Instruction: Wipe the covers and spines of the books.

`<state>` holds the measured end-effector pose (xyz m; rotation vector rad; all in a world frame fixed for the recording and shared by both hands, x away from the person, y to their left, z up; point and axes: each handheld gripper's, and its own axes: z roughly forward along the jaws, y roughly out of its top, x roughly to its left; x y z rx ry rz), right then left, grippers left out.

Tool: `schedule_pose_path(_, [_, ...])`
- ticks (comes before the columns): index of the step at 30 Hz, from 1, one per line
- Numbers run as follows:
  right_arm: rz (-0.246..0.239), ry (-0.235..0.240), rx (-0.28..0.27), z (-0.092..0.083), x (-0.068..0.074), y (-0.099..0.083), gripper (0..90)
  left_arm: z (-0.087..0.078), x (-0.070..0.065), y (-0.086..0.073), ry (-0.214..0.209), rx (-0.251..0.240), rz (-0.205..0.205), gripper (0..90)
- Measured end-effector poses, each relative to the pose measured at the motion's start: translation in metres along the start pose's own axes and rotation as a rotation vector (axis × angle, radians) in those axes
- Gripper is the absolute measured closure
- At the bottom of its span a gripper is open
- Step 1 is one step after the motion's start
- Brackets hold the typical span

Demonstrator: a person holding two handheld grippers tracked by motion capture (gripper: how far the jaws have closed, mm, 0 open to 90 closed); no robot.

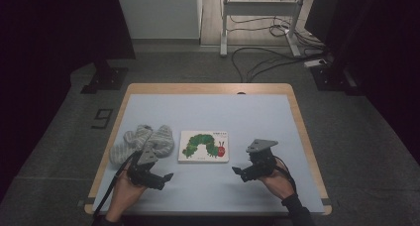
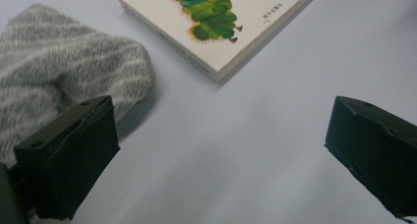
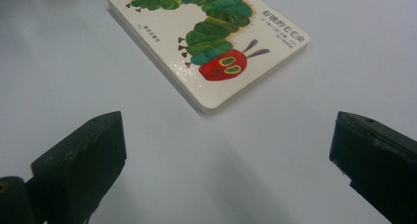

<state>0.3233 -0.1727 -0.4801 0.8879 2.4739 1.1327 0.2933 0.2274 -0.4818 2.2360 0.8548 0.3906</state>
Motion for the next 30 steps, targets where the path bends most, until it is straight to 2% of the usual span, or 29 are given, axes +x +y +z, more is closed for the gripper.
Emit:
schedule_pose_path(8, [0.03, -0.033, -0.001, -0.016, -0.008, -0.02, 0.3, -0.001, 0.003, -0.026, -0.002, 0.009, -0.024, 0.0])
schedule_pose_path(16, [0.087, -0.063, 0.007, -0.015, -0.02, -0.046, 0.3, 0.008, 0.009, -0.047, -0.014, 0.032, -0.071, 0.0])
schedule_pose_path(19, [0.11, -0.073, 0.007, -0.012, -0.023, -0.054, 0.4, 0.015, 0.009, -0.051, -0.006, 0.067, -0.071, 0.0])
schedule_pose_path(23, [0.133, -0.082, 0.021, -0.005, -0.028, -0.064, 0.6, 0.015, 0.008, -0.051, -0.002, 0.066, -0.065, 0.0])
schedule_pose_path(26, [0.131, -0.092, 0.064, 0.002, -0.029, -0.071, 0.0, 0.015, 0.008, -0.051, 0.0, 0.067, -0.065, 0.0])
schedule_pose_path(27, [0.116, -0.1, 0.057, 0.003, -0.027, -0.072, 0.0, 0.015, 0.008, -0.051, 0.0, 0.066, -0.064, 0.0])
schedule_pose_path(30, [0.114, -0.106, 0.058, 0.003, -0.026, -0.073, 0.0, 0.015, 0.008, -0.051, 0.001, 0.067, -0.064, 0.0])
